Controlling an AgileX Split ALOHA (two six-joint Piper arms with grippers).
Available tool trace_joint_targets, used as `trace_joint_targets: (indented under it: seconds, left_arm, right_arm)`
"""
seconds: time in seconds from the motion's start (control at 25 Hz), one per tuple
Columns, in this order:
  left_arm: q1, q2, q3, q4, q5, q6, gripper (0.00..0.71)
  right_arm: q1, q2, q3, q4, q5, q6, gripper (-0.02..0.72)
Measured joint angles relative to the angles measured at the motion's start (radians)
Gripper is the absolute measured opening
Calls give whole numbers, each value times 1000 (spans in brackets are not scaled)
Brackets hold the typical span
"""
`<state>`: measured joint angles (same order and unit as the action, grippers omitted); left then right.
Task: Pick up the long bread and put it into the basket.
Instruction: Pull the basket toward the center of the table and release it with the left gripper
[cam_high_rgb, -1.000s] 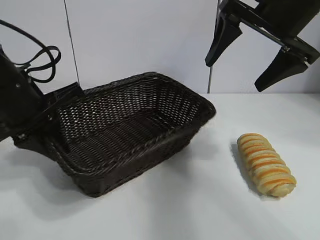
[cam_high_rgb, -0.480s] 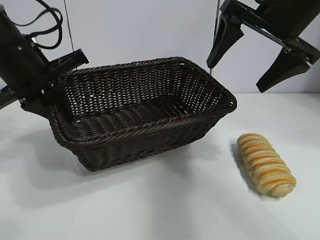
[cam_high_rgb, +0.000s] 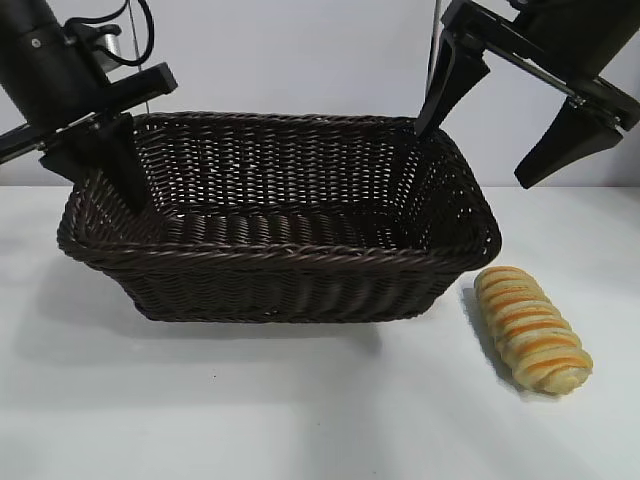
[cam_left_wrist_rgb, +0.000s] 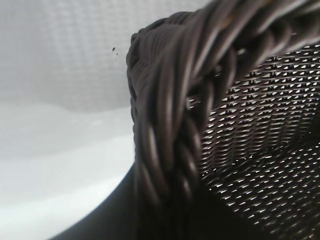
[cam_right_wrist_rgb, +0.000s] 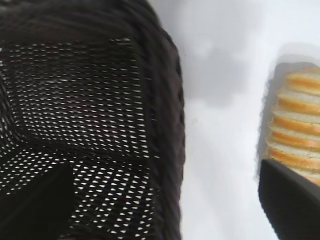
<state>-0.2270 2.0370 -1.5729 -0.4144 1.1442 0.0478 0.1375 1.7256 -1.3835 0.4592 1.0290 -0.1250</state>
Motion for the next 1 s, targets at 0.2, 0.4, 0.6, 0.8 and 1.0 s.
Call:
trace_joint_targets:
  seconds: [0.2,0.4,0.6,0.8,1.0]
  left_arm:
    - [0,58,0,6,-20,7,97]
    - [0,63,0,3,-49,11,97]
    - [0,63,-2,-8,-48,11,400]
    - [0,21,-2,4,-39,-7,662]
    - [3,-76,-52,146,-16,-61,690]
  right_arm:
    - [0,0,0,-2,0,0,694]
    - [0,0,0,-2,0,0,694]
    - [0,0,0,-2,-4,0,694]
    - [0,0,0,-2,-4,0,694]
    - [0,0,0,-3,-4,0,694]
